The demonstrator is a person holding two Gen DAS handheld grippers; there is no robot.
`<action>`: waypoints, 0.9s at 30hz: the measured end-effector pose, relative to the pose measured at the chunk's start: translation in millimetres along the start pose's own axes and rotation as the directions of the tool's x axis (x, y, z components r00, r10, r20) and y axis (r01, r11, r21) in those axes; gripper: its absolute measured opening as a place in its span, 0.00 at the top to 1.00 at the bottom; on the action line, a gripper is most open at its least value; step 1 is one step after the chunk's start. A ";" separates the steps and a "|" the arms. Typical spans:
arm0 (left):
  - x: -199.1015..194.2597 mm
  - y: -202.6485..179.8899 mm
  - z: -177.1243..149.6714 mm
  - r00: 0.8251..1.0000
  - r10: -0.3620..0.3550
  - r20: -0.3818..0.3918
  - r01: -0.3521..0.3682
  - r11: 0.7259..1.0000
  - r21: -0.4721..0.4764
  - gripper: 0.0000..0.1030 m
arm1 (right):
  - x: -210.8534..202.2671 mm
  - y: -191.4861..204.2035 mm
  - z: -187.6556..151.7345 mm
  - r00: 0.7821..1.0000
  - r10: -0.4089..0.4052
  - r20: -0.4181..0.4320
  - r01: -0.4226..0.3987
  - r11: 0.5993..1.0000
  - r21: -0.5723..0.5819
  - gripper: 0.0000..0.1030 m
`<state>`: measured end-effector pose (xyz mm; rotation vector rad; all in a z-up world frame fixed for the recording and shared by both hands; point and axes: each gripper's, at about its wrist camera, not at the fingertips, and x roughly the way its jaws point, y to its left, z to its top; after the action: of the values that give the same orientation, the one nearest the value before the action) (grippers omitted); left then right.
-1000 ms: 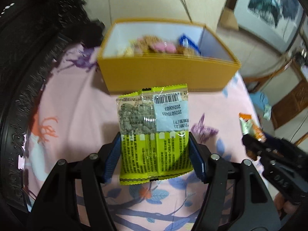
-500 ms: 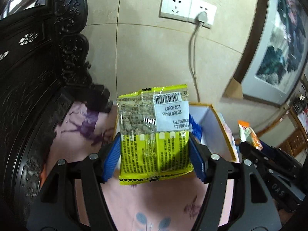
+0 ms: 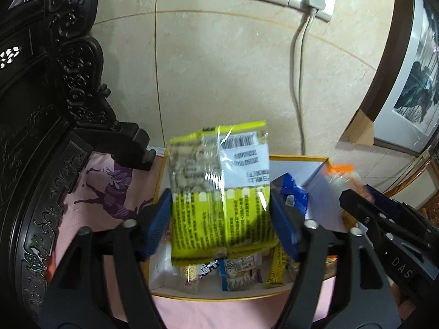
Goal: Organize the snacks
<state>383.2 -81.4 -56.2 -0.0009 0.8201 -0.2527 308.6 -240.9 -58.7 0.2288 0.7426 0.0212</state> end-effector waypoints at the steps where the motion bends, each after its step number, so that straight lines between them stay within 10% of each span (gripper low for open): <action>1: 0.0 -0.1 -0.9 1.000 0.024 0.005 -0.024 1.000 0.009 0.05 | 0.5 -1.8 -0.7 1.000 0.000 -0.002 0.000 1.000 0.022 0.19; 3: -3.1 -0.7 -3.1 0.997 0.073 0.024 -0.074 0.997 0.034 0.02 | -1.9 -4.7 -1.5 1.000 -0.010 0.006 0.010 0.998 0.056 0.01; 27: -37.4 4.2 -13.6 0.994 0.106 0.023 -0.106 0.993 0.042 0.02 | -30.2 -7.9 -28.0 0.996 -0.071 -0.044 0.072 0.997 0.007 0.01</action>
<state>349.8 -67.7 -38.8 0.0801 0.7915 -0.1697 267.0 -246.0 -60.1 0.2109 0.7943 -0.0450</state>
